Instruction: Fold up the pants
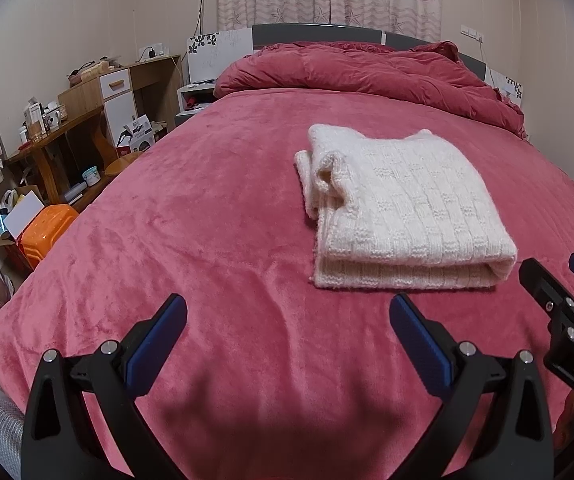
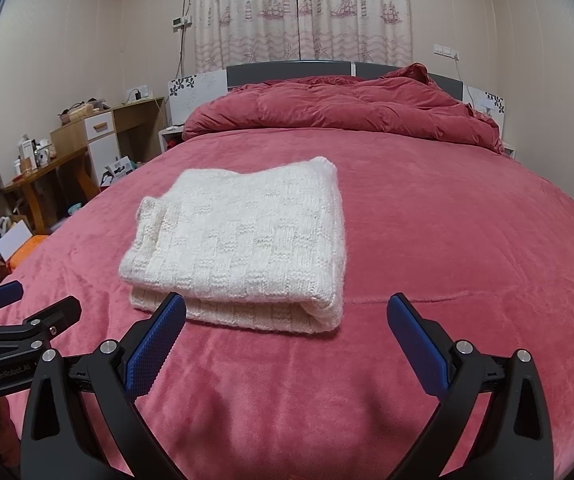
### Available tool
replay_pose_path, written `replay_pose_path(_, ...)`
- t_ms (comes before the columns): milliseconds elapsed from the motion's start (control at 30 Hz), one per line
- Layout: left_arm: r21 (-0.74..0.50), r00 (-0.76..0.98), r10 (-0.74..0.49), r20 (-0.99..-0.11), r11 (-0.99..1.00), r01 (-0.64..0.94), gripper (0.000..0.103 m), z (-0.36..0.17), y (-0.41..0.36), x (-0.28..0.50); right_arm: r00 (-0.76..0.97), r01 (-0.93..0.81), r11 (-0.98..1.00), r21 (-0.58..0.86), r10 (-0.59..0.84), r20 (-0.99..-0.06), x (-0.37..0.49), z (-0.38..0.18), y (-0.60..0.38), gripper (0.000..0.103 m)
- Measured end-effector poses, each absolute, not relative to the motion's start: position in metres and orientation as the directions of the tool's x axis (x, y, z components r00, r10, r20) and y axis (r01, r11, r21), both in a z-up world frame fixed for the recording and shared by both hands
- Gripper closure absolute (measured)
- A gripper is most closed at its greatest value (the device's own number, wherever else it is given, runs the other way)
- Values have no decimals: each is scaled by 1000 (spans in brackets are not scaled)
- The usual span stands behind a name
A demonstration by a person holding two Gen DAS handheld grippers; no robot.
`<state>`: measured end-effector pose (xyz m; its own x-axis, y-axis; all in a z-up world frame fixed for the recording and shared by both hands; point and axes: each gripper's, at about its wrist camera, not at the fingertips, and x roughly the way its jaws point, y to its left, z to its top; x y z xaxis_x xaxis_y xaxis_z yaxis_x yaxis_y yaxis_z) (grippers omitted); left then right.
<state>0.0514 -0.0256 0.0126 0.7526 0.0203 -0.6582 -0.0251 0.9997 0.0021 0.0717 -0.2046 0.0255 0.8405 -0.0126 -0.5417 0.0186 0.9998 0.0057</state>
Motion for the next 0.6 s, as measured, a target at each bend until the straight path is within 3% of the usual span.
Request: replay_pose_path(600, -36, 733, -4, -680, 999, -28, 2, 8, -26, 52, 838, 8, 1000, 2, -6, -546, 75, 24, -206, 3)
